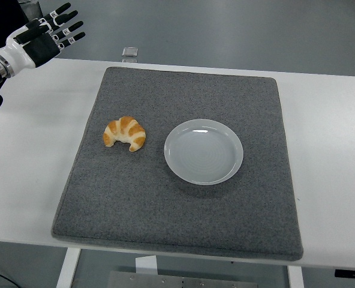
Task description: Place the bread on the plate
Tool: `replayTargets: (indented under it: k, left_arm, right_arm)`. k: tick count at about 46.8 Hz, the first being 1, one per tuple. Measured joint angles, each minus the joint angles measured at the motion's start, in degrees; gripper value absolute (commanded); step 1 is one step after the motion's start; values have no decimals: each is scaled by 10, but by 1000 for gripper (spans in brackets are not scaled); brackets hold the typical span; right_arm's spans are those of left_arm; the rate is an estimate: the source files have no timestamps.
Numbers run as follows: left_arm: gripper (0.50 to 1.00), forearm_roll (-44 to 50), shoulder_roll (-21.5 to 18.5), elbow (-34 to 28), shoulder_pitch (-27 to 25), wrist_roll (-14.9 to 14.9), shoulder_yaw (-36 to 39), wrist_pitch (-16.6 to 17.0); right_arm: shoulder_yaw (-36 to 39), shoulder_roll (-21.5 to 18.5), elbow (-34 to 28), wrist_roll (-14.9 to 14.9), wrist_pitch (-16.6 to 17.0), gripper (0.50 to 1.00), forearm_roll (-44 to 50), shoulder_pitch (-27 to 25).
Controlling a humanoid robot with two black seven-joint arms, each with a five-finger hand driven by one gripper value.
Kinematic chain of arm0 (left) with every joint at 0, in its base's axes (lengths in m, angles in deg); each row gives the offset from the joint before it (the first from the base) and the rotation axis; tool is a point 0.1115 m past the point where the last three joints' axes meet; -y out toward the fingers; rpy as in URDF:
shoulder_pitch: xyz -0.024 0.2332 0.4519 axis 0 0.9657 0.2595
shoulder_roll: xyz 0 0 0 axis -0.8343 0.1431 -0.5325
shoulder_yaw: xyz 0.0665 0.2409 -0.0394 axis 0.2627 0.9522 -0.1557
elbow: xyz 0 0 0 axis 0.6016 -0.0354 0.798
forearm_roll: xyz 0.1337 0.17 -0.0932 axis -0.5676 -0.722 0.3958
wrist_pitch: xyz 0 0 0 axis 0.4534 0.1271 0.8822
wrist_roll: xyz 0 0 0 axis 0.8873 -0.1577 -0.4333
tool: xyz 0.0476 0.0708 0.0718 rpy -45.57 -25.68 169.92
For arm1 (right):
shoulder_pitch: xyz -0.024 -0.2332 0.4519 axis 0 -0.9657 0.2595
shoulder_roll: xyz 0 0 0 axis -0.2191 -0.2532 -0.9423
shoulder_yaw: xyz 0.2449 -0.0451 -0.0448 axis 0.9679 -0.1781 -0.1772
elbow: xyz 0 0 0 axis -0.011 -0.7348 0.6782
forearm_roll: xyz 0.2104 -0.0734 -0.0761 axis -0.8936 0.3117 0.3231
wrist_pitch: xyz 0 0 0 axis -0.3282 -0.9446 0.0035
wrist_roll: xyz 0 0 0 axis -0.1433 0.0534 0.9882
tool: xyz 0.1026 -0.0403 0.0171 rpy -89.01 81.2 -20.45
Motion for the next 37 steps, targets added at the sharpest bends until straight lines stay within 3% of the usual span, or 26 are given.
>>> replayTargets:
  k: [18,37]
  left_arm:
    - [999,-1,0,1,-1,1,-2,0]
    - [996,-3,-25,21,-7,1,0,0]
  right_arm:
    - [0,0,0,0,0,952,0,0]
    - [0,0,0,0,0,952,0,0]
